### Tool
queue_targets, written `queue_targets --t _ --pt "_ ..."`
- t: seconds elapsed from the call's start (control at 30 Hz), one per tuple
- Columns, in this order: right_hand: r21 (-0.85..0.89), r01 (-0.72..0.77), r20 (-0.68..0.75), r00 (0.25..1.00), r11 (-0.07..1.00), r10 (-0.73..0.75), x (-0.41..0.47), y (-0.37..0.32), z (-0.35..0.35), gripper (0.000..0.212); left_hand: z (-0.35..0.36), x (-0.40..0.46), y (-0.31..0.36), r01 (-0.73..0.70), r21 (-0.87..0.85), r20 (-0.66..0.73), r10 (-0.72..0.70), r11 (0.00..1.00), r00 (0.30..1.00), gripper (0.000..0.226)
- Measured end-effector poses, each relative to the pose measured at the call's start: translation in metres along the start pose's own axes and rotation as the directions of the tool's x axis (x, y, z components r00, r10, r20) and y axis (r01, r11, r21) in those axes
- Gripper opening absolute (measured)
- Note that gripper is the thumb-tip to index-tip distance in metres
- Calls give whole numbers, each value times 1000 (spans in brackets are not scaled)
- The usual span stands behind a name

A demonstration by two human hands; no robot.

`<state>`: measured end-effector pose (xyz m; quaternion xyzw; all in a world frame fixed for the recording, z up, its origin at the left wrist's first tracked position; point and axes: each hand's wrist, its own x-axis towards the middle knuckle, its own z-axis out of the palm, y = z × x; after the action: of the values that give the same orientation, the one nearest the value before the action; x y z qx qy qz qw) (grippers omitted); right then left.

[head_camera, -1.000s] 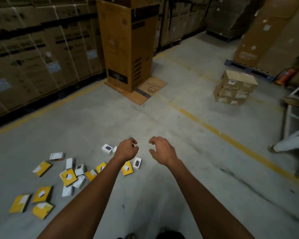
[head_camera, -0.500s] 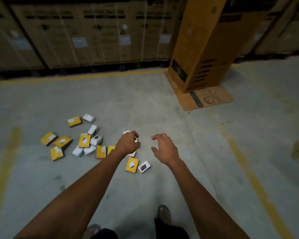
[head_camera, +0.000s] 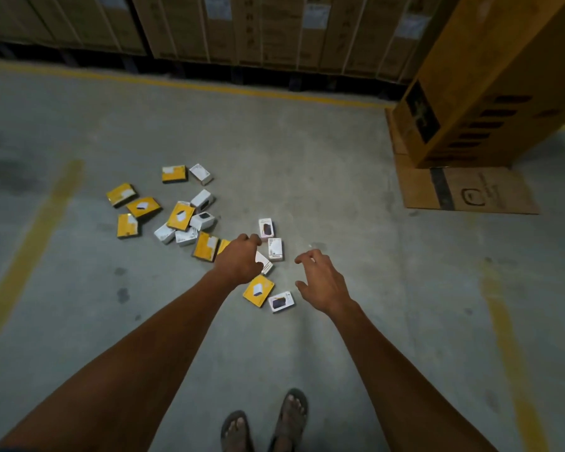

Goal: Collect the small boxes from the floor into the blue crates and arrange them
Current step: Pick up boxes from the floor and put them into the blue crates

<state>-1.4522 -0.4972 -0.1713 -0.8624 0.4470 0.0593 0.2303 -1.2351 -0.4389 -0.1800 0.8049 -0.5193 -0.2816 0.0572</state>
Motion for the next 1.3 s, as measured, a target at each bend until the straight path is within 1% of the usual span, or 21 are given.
queue_targets --t 0.1,0.2,0.4,0.6,0.8,0.93,1.07,1.17,1.3 --pt "-4 3 8 1000 1000 -3 23 14 39 51 35 25 -22 -4 21 -14 4 1000 1000 61" --pt "-17 40 18 999 999 -39 39 33 84 51 77 47 -46 -8 53 -28 9 999 1000 62" --pt "-19 90 53 995 996 -89 78 87 181 52 178 86 -88 26 78 -2 -26 997 1000 66" --pt "-25 126 66 990 992 -124 124 146 284 61 297 132 -128 64 77 -4 -64 995 998 74" --pt "-41 163 57 985 986 -160 162 192 385 72 395 174 -171 88 94 -12 -87 992 996 88" --pt "-89 158 100 984 983 -149 192 213 449 89 455 201 -202 103 122 -18 -102 987 995 101" --pt "-138 193 141 975 971 -174 219 229 512 106 511 226 -229 120 130 -33 -117 984 993 108" --pt "-233 255 153 963 939 -223 235 238 560 111 552 241 -247 156 116 -35 -153 981 988 117" --pt "-408 292 118 956 865 -267 254 250 608 111 599 261 -262 208 90 -53 -204 974 978 128"
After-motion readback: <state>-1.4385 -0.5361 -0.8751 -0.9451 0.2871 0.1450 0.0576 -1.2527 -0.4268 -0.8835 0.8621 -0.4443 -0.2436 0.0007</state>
